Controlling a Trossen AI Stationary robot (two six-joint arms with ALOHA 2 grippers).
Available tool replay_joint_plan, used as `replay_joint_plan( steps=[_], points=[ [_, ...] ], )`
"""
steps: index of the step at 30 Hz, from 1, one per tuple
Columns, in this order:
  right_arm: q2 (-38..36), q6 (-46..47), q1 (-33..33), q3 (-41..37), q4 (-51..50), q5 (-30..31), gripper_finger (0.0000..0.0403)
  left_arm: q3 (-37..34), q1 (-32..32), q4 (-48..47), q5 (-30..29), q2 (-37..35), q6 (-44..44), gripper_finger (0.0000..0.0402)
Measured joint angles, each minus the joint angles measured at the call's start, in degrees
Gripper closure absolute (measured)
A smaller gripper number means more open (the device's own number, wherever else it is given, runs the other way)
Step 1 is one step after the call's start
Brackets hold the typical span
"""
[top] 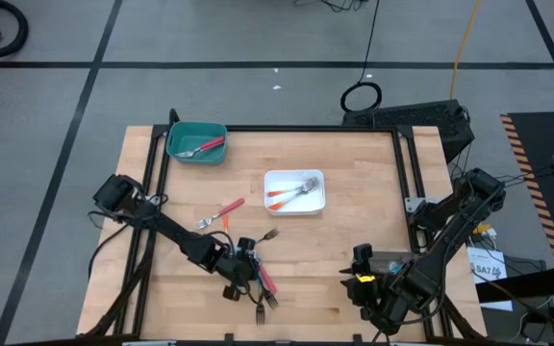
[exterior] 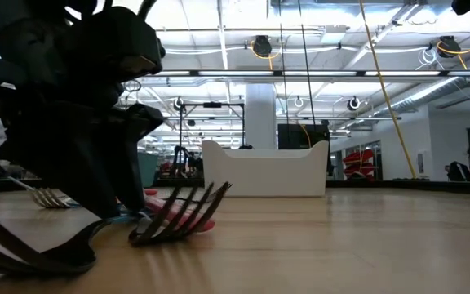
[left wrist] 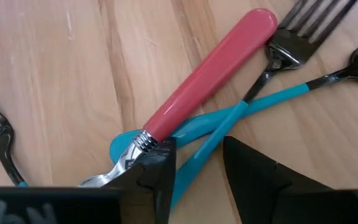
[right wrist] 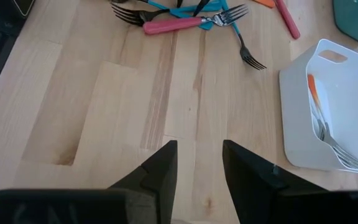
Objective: Sort silverware by color (type)
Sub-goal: Put the blue fork into the black bin
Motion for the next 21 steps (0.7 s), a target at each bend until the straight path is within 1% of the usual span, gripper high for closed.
replay_joint_plan(
  steps=[6,14,17,21],
  points=[
    [0.00,0.00,0.00,0.00,0.00,0.07,0.0282,-0.03,0.85,0.08,0.31,0.09,2.14,0.0315],
    [0.00,0.00,0.00,0.00,0.00,0.12,0.0282,-0.12,0.91,0.52,-0.53,0.17,5.14,0.0370],
    [0.00,0.00,0.00,0.00,0.00,0.13,0.0282,-0.11,0.96,1.76,-0.78,0.19,5.57,0.0382],
    [0.00,-0.03,0.00,0.00,-0.01,0.15,0.0282,1.10,1.02,1.77,-1.26,0.30,5.56,0.0385]
  ],
)
